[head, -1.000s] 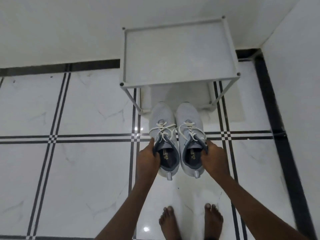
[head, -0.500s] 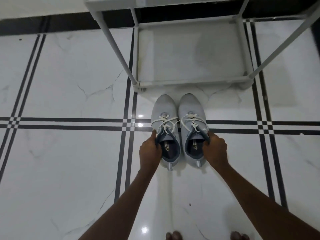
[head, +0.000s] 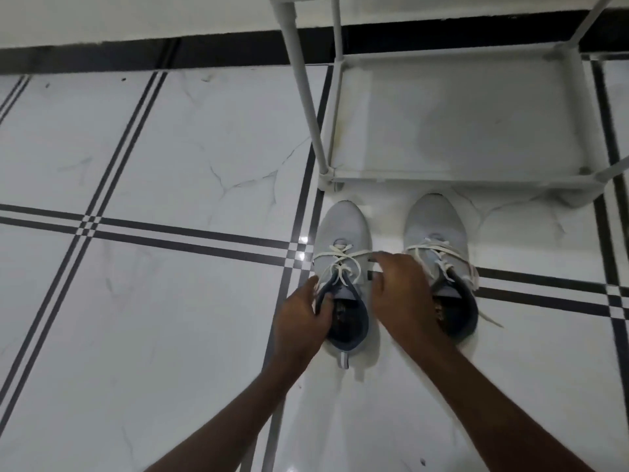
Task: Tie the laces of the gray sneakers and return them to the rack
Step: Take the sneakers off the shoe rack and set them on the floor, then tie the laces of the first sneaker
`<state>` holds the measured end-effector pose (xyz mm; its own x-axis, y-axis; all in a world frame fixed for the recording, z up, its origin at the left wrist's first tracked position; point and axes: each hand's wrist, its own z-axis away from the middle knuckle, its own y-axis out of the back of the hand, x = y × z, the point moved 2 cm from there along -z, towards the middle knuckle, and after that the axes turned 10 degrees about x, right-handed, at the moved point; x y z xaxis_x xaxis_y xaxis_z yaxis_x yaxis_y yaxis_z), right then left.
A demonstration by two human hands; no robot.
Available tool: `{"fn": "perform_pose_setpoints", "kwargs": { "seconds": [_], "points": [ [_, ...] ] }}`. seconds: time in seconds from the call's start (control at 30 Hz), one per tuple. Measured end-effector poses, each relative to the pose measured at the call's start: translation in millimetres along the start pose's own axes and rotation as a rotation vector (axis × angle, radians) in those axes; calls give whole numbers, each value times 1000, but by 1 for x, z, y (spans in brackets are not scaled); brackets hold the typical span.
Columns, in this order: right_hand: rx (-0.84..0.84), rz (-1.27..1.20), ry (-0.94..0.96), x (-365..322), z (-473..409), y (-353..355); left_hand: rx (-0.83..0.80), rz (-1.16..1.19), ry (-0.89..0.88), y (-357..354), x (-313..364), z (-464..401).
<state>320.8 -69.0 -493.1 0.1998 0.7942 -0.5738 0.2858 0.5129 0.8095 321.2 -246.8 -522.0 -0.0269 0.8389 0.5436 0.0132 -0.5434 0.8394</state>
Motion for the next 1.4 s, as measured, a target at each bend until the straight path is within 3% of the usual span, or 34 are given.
{"fn": "perform_pose_setpoints", "kwargs": {
  "seconds": [0.1,0.2,0.3,0.37,0.43,0.6,0.67,0.73,0.8,0.83,0.87,0.97,1.1,1.23,1.4],
  "points": [
    [-242,71,86,-4,-10,-30,42,65,-99,5,3,-14],
    [-154,-43,-35,3,-20,-35,-106,127,-78,0,5,-48],
    [-201,-252,-330,5,-27,-37,-312,67,32,-1,6,-70],
    [-324,-393,-533,7,-33,-38,-332,62,30,4,7,-73],
    [-407,-550,-691,5,-34,-34,-338,199,148,15,7,-75],
    [-307,-1093,-1070,7,-49,-16,-286,393,466,53,-15,-96],
    [-247,-1097,-1058,6,-53,-13,-269,419,529,64,-29,-101],
    [-261,-750,-840,3,-50,-16,-248,421,559,64,-39,-104],
    [-326,-311,-504,-3,-42,-24,-188,182,440,58,-45,-106],
    [-355,-215,-421,-9,-39,-30,-154,0,325,54,-42,-104],
    [-365,-222,-431,-11,-38,-34,-120,-110,214,49,-34,-99],
    [-298,-607,-835,-9,-43,-30,-134,-8,64,30,-8,-80],
    [-173,-980,-1059,6,-38,-20,-382,28,9,7,7,-61],
    [-179,-969,-971,12,-37,-24,-422,68,28,1,1,-58],
    [-421,-919,-743,3,-48,-25,-457,279,146,3,3,-61]
  ]
}}
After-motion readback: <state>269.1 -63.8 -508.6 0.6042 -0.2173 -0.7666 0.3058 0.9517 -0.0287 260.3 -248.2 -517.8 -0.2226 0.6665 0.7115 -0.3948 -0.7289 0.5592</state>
